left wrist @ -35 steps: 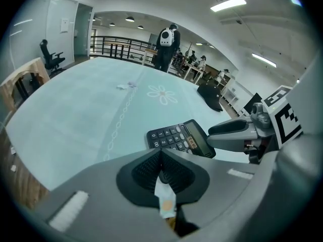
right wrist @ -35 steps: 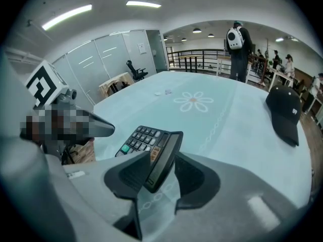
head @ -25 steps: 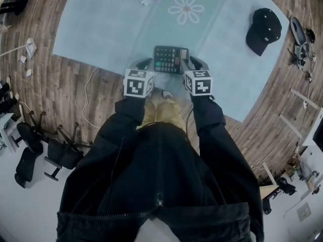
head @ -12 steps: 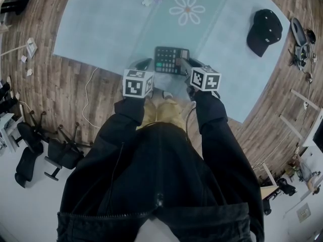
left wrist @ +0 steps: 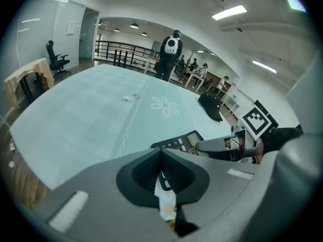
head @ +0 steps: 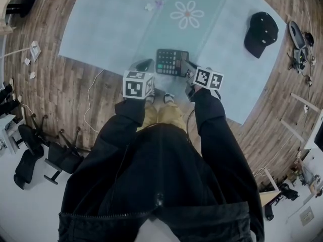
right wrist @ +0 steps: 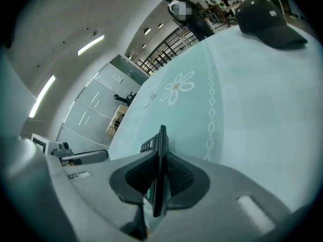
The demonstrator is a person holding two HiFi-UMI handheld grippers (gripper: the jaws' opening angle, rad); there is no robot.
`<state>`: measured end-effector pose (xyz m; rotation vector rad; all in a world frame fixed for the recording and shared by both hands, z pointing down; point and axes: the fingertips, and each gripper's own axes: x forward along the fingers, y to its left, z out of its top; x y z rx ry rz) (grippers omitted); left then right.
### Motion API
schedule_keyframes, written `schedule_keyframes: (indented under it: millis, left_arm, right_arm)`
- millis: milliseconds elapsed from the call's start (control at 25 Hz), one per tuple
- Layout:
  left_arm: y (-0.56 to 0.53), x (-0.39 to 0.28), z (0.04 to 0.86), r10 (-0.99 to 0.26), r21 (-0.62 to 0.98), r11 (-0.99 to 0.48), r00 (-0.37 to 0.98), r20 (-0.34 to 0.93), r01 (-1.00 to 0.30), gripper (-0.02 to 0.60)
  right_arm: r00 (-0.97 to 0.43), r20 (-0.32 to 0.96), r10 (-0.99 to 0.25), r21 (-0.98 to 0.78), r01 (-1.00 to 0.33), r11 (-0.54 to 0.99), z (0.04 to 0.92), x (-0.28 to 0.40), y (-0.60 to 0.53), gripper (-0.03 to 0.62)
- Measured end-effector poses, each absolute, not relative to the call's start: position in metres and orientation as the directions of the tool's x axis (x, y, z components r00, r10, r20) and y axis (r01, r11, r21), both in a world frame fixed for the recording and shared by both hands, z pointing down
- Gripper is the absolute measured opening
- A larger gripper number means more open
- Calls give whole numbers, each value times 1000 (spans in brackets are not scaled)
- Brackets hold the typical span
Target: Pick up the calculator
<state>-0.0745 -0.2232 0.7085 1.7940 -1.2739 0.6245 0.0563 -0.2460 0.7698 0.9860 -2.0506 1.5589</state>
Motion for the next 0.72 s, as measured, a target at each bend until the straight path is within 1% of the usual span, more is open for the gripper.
schedule_keyframes:
  millis: [360,560,720]
  left_arm:
    - [-224,-75,678,-578,341,-155,365,730,-927,-2]
    - [-233,-79,644,-638,326,-170,356,683,-930,-2]
    - [-247,-69,608,-683,311,-218,372,628,-925,-2]
  right_arm:
    - [-635,653,-413,-623,-760,184,732,63,-237,44]
    - [-586,608,-536,-530,-802,277,670,68,-243,44]
    - [-555,548,-626,-459,-825,329,615,72,-255,44]
